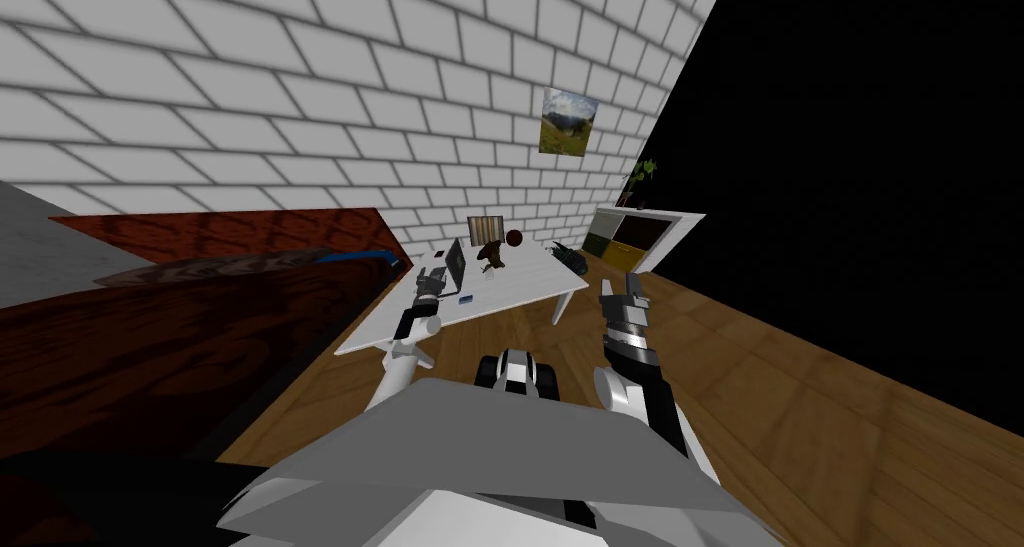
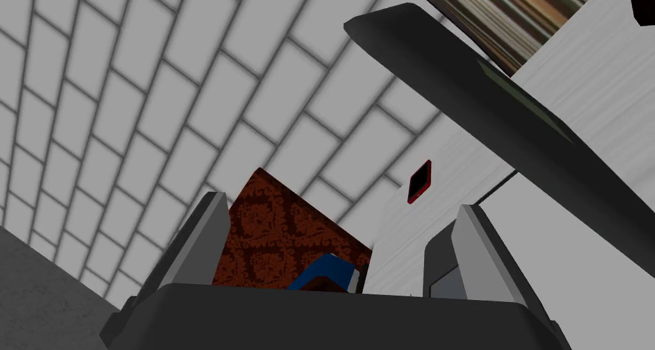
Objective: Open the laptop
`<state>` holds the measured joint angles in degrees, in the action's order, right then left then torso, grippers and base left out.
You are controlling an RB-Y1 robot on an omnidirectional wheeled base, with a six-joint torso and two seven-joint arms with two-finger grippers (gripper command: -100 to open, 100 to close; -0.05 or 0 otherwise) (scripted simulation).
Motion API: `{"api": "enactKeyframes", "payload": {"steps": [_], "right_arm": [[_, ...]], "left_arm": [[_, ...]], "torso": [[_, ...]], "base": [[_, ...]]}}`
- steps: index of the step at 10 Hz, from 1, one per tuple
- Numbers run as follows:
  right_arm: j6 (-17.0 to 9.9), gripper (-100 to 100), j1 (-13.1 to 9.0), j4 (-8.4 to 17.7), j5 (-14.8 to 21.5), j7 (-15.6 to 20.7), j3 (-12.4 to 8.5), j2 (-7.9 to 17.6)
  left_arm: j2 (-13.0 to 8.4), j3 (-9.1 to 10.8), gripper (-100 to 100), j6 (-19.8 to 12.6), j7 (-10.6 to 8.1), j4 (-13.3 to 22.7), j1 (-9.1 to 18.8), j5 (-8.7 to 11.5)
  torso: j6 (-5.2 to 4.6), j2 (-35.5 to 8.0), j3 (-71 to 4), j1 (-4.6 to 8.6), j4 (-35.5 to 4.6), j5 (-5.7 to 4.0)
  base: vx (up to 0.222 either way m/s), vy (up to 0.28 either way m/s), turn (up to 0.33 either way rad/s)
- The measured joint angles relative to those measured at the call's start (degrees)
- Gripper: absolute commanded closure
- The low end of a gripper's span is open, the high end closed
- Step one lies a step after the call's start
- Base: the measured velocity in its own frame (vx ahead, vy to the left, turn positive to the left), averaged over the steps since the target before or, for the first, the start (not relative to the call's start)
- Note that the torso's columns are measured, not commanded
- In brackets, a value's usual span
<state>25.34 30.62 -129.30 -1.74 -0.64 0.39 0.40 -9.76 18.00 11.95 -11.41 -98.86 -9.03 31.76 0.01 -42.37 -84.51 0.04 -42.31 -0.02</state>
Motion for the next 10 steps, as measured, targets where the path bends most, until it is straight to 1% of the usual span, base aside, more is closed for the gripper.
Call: {"api": "enactKeyframes", "payload": {"steps": [3,5,6,7,8,9,10], "right_arm": [[0.0,0,0.0,0.0,0.0,0.0,0.0,0.0],[0.0,0,0.0,0.0,0.0,0.0,0.0,0.0],[0.0,0,0.0,0.0,0.0,0.0,0.0,0.0],[0.0,0,0.0,0.0,0.0,0.0,-0.01,0.01],[0.0,0,-0.01,0.0,0.0,0.0,0.0,0.01],[0.0,0,0.0,0.0,0.0,0.0,-0.01,0.01],[0.0,0,-0.01,0.0,0.0,0.0,-0.01,0.01]], "left_arm": [[0.9,3.27,-100,-1.89,-1.54,4.33,2.64,1.73],[2.15,5.36,-100,-3.0,-2.5,6.31,3.69,2.66],[2.29,6.62,-100,-3.74,-3.14,7.57,4.49,3.31],[3.15,7.9,-100,-4.51,-3.53,8.35,5.28,3.7],[3.43,8.56,-100,-4.66,-4.31,9.53,5.41,4.33],[4.91,9.89,-100,-5.35,-4.54,9.86,6.19,4.56],[7.22,10.83,-100,-6.18,-4.4,9.29,6.25,4.59]], "torso": [[-0.01,0.09,-0.06,-0.01,0.03,0.01],[-0.08,0.15,-0.08,-0.12,0.06,0.07],[-0.1,0.23,-0.14,-0.08,0.09,0.06],[-0.22,0.3,-0.17,-0.11,0.16,0.14],[-0.26,0.36,-0.2,-0.11,0.21,0.18],[-0.38,0.51,-0.27,-0.11,0.3,0.26],[-0.45,0.53,-0.29,-0.05,0.35,0.31]], "base": [[0.108,-0.147,0.128],[0.11,-0.127,0.137],[0.099,-0.111,0.12],[0.084,-0.104,0.088],[0.091,-0.082,0.113],[0.071,-0.067,0.087],[0.031,-0.053,0.022]]}}
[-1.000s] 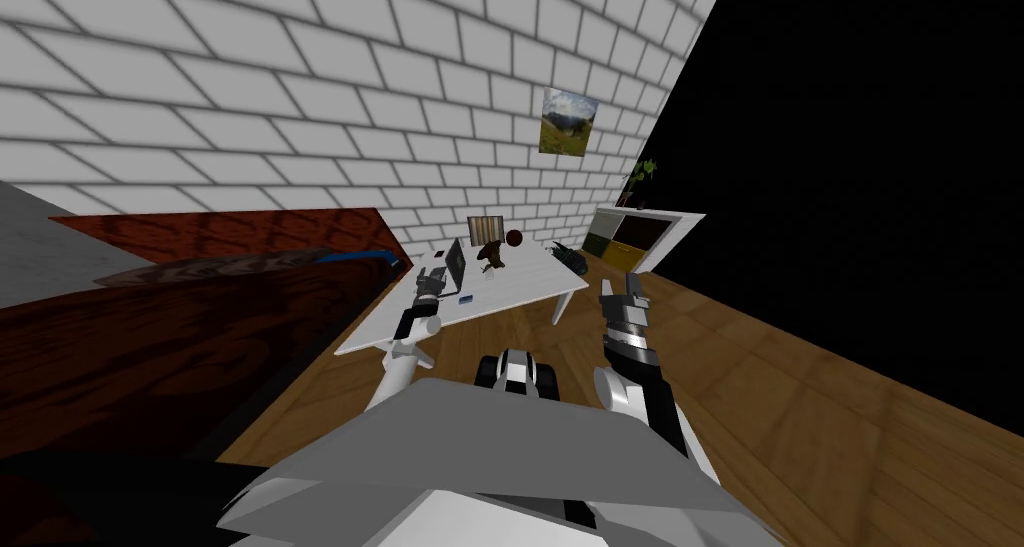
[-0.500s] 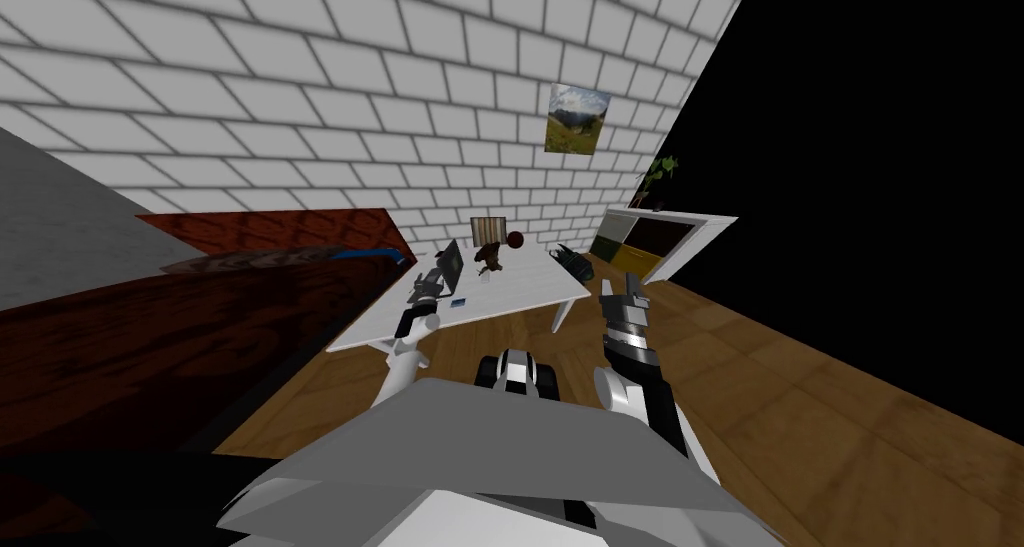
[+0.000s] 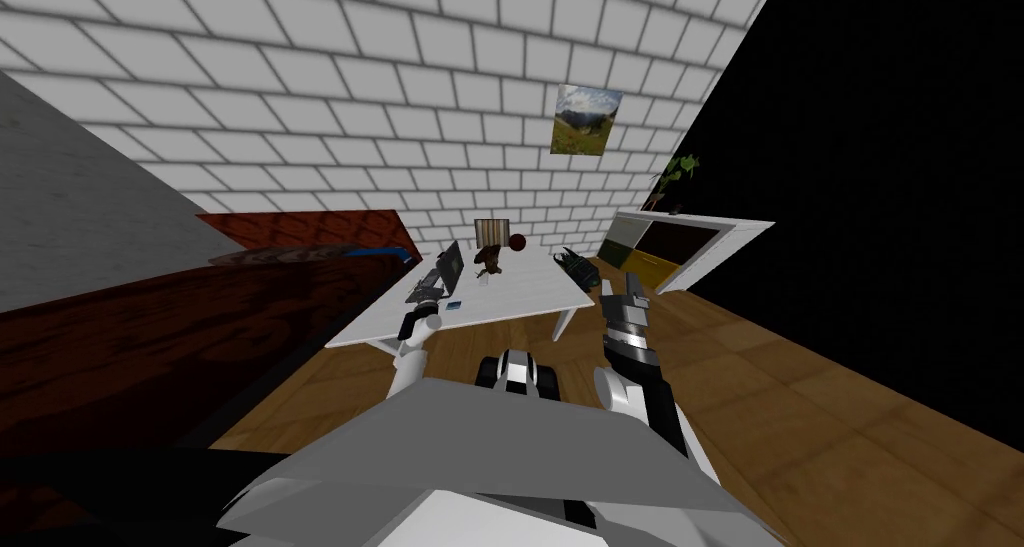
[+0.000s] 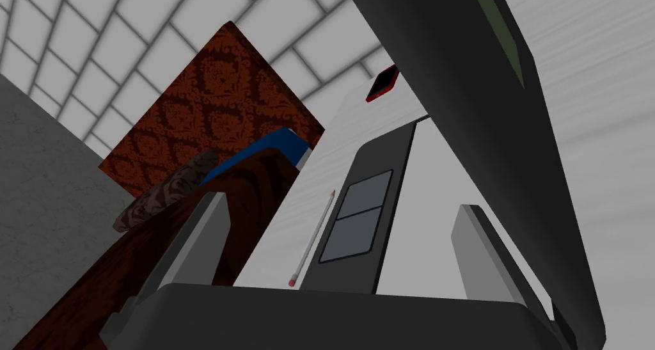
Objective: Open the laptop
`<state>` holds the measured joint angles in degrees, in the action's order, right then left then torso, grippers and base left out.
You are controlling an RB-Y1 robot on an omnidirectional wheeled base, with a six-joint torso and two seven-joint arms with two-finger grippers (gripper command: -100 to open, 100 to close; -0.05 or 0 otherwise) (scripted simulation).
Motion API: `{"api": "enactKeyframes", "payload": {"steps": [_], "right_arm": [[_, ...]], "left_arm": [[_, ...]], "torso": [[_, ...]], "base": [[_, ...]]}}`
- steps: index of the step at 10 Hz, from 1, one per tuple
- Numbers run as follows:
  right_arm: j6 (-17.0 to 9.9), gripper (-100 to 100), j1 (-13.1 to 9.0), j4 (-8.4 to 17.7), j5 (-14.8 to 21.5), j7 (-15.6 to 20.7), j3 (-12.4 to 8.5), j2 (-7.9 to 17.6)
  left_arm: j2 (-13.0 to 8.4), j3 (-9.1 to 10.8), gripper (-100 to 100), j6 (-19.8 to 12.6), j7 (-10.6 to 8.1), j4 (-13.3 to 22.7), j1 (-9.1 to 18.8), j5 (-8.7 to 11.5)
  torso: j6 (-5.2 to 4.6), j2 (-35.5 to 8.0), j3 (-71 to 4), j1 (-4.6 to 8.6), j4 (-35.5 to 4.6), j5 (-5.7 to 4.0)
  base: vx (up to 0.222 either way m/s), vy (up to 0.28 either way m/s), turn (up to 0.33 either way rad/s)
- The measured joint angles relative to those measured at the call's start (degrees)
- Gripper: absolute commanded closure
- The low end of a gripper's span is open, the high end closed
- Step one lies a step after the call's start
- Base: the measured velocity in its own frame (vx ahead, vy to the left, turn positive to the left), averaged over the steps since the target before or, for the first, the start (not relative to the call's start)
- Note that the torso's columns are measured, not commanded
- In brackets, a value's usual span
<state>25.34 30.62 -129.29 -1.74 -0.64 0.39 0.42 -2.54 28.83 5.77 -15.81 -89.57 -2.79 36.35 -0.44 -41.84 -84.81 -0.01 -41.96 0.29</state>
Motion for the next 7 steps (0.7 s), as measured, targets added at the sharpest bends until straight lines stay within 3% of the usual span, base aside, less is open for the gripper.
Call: {"api": "enactKeyframes", "payload": {"steps": [4,5,7], "right_arm": [[0.0,0,-0.01,0.0,0.0,0.0,0.0,0.0],[0.0,0,-0.01,0.0,0.0,0.0,0.0,0.0],[0.0,0,-0.01,0.0,0.0,0.0,0.0,0.01]], "left_arm": [[3.33,0.85,-100,0.4,-1.04,2.19,0.9,0.71],[3.43,0.91,-100,0.51,-1.04,2.19,0.93,0.7],[3.01,0.47,-100,1.82,-1.75,4.99,3.62,-0.47]], "torso": [[-0.11,0.14,-0.06,0.05,0.15,0.13],[0.13,0.0,-0.01,-0.06,-0.03,-0.04],[0.4,-0.49,0.28,-0.03,-0.33,-0.26]], "base": [[0.019,-0.03,0.033],[-0.037,-0.002,0.16],[-0.022,0.003,0.031]]}}
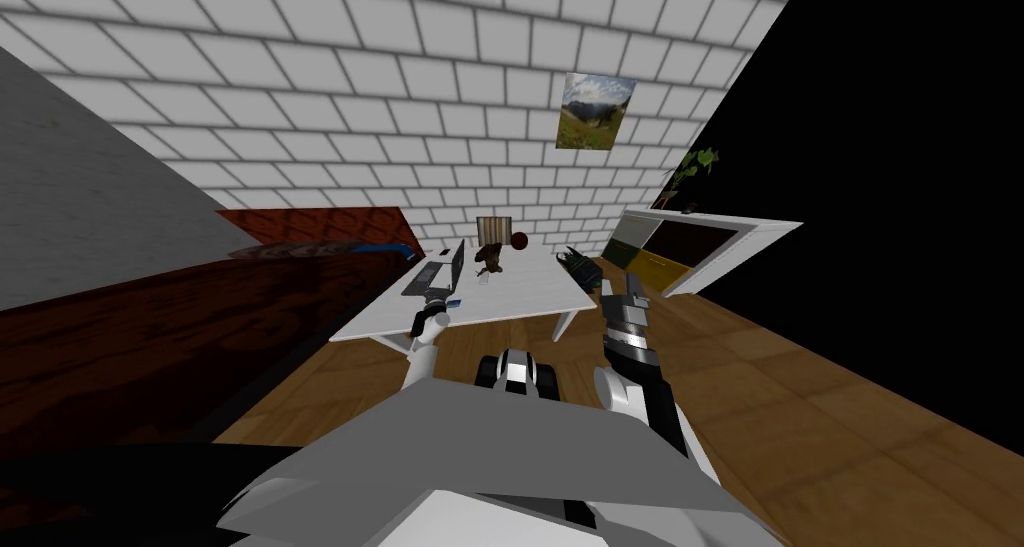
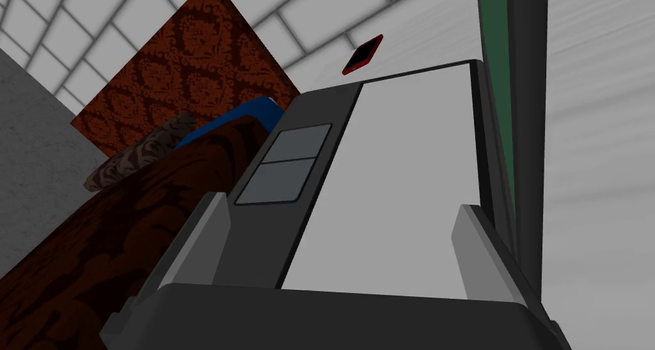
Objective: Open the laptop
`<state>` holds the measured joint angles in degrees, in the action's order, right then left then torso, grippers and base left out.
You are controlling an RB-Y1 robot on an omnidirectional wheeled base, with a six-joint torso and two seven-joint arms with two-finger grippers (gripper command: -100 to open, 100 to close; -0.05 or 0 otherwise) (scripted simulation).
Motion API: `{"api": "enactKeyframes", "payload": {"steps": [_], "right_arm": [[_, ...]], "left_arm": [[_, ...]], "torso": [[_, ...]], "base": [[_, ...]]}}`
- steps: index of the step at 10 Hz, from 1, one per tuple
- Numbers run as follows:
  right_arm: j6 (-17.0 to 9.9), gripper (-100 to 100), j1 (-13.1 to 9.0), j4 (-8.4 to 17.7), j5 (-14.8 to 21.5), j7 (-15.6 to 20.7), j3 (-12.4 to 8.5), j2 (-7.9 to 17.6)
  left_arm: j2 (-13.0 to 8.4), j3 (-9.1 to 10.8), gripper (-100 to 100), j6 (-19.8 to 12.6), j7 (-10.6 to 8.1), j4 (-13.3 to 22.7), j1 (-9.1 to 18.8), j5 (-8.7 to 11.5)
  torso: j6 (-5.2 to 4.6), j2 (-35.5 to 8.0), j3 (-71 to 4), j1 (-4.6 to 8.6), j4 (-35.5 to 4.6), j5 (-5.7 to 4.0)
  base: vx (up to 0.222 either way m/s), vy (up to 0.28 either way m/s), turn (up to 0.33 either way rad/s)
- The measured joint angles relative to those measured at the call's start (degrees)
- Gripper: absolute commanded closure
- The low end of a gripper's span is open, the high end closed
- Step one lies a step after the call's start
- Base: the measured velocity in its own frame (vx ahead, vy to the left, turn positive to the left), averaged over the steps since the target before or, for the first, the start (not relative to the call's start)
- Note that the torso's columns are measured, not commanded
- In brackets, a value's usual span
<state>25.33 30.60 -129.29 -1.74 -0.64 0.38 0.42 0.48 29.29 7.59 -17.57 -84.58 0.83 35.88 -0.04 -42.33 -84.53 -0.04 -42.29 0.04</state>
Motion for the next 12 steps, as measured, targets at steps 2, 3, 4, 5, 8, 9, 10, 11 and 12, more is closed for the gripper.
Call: {"api": "enactKeyframes", "payload": {"steps": [2,3,4,5,8,9,10,11,12], "right_arm": [[0.0,0,0.0,0.0,0.0,0.0,0.0,0.0],[0.0,0,0.0,0.0,0.0,0.0,0.0,0.0],[0.0,0,0.0,0.0,0.0,0.0,0.0,0.0],[0.0,0,0.0,0.0,0.0,0.0,0.0,0.0],[0.0,0,0.0,0.0,0.0,0.0,0.0,0.0],[0.0,0,0.0,0.0,0.0,0.0,0.0,0.0],[0.0,0,0.0,0.0,0.0,0.0,0.0,0.0],[0.0,0,0.0,0.0,0.0,0.0,0.0,0.0],[0.0,0,0.0,0.0,0.0,0.0,0.0,0.0]], "left_arm": [[-0.68,-0.06,-100,0.95,-0.46,3.3,2.78,-0.9],[-0.92,-0.24,-100,1.62,-0.81,4.95,4.13,-1.32],[-1.09,-0.63,-100,2.23,-1.1,6.8,4.57,-1.43],[-1.92,-0.92,-100,3.08,-1.76,8.85,6.19,-2.05],[-2.52,-1.14,-100,4.66,-2.71,13.85,11.15,-3.85],[-2.68,-1.32,-100,5.11,-2.92,15.63,11.97,-4.0],[-2.84,-1.43,-100,5.42,-3.05,17.31,12.35,-4.02],[-2.89,-1.19,-100,5.7,-3.07,18.59,14.19,-4.81],[-3.14,-1.49,-100,6.25,-3.42,20.0,15.3,-5.22]], "torso": [[0.06,-0.02,0.0,0.03,-0.02,-0.04],[0.04,-0.01,-0.01,0.05,-0.01,-0.04],[0.04,0.06,-0.04,0.07,0.01,-0.04],[0.08,0.04,-0.04,0.03,0.0,-0.05],[0.03,0.05,-0.04,0.05,0.0,-0.04],[0.04,0.11,-0.07,0.05,0.02,-0.03],[0.05,0.13,-0.09,0.05,0.03,-0.04],[0.06,0.04,-0.05,0.02,0.0,-0.04],[0.05,0.0,-0.01,0.03,-0.01,-0.03]], "base": [[-0.032,0.011,0.111],[-0.02,0.005,-0.012],[-0.036,0.008,0.168],[-0.035,0.003,0.078],[-0.031,0.007,0.061],[-0.001,0.002,-0.013],[-0.025,0.008,0.127],[-0.032,0.008,0.104],[-0.016,0.002,0.003]]}}
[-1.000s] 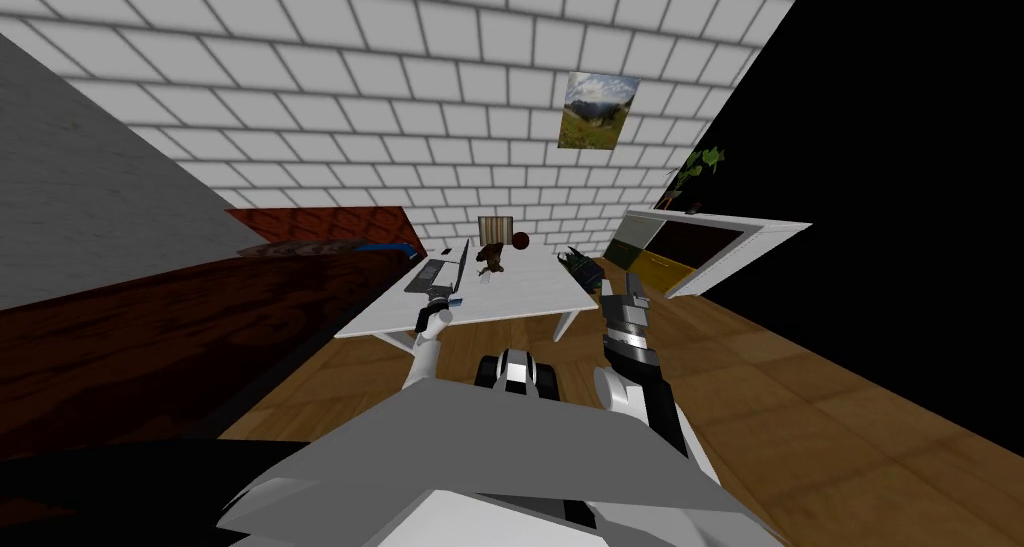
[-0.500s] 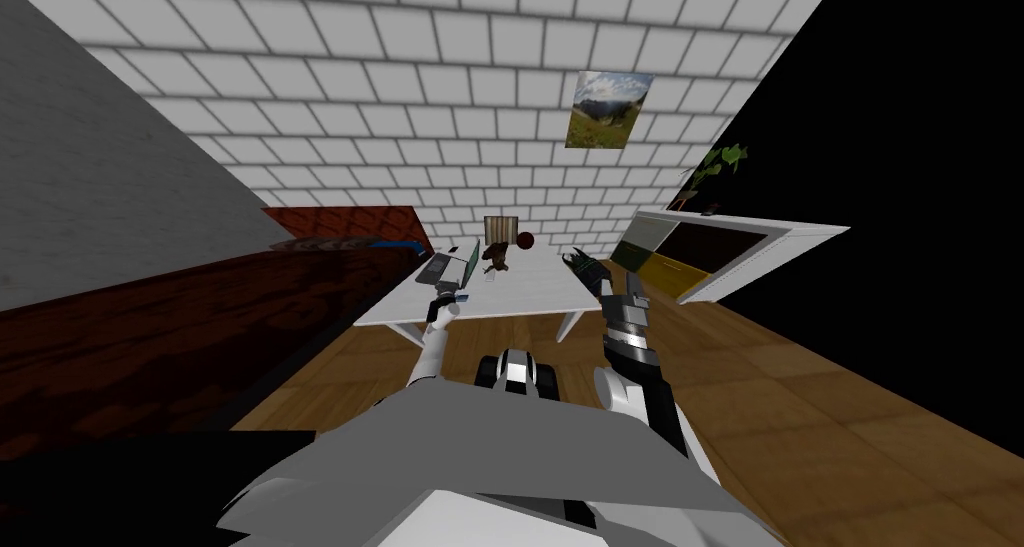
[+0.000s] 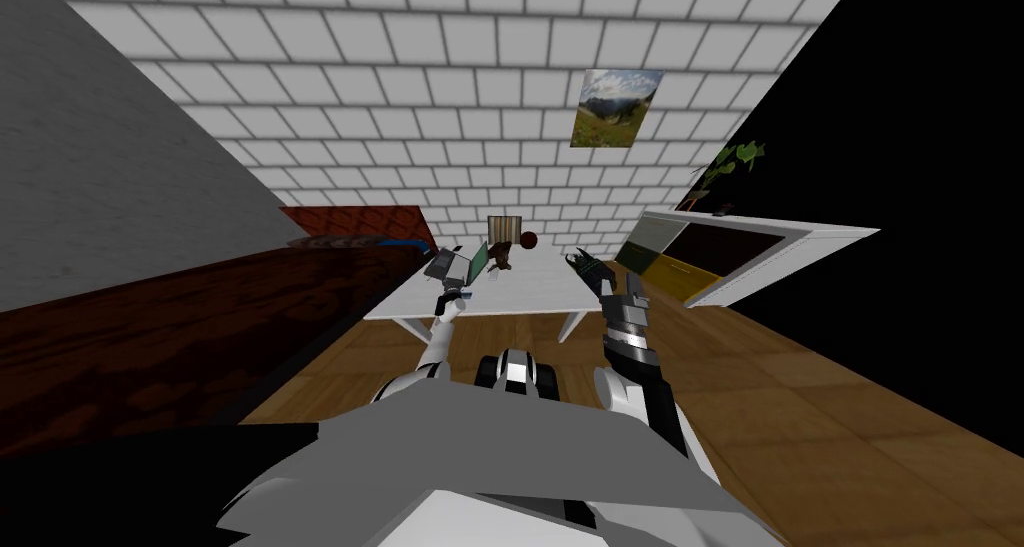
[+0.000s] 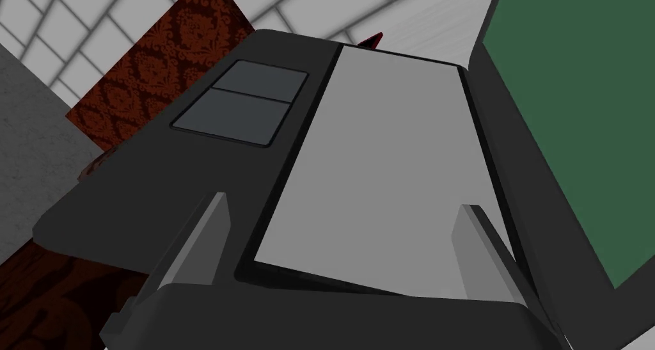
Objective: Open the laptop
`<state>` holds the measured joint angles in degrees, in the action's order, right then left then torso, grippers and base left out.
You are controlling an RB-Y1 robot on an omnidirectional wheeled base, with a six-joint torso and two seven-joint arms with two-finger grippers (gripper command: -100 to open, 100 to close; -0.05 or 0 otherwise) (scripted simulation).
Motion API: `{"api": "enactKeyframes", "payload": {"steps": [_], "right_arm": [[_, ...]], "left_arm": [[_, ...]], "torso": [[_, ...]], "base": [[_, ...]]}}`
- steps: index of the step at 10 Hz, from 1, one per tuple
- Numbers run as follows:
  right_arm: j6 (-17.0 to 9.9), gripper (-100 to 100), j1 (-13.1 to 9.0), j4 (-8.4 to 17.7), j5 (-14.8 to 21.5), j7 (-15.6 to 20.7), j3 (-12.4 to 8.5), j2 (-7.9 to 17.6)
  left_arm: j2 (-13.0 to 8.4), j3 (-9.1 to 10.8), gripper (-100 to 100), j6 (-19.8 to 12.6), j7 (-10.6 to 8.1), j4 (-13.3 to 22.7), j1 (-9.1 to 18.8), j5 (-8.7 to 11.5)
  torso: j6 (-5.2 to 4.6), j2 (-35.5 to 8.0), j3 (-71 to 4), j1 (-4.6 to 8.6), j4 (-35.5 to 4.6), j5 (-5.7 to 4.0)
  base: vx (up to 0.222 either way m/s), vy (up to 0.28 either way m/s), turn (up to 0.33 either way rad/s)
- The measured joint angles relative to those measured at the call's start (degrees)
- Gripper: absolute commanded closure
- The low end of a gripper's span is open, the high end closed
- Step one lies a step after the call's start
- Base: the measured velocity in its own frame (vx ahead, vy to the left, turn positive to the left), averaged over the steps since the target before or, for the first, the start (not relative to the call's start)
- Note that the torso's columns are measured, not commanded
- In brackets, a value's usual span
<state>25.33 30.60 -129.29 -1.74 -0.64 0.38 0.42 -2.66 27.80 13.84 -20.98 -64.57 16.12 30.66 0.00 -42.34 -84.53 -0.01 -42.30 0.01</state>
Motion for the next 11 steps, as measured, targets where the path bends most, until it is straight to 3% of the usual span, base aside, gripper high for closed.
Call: {"api": "enactKeyframes", "payload": {"steps": [4,9,11], "right_arm": [[0.0,0,0.0,0.0,0.0,0.0,0.0,0.0],[0.0,0,0.0,0.0,0.0,0.0,0.0,0.0],[0.0,0,0.0,0.0,0.0,0.0,0.01,0.0]], "left_arm": [[-1.3,-0.93,-100,2.27,-1.61,6.66,3.97,-1.36],[-2.14,-1.53,-100,5.36,-2.84,14.87,10.9,-3.96],[-2.66,-1.6,-100,5.5,-3.11,17.39,11.98,-4.07]], "torso": [[-0.02,0.12,-0.06,0.0,0.07,0.03],[0.0,0.04,-0.03,0.0,0.0,-0.01],[0.01,0.15,-0.09,-0.02,0.11,0.05]], "base": [[-0.027,0.008,0.089],[-0.025,0.008,0.055],[-0.014,0.002,0.087]]}}
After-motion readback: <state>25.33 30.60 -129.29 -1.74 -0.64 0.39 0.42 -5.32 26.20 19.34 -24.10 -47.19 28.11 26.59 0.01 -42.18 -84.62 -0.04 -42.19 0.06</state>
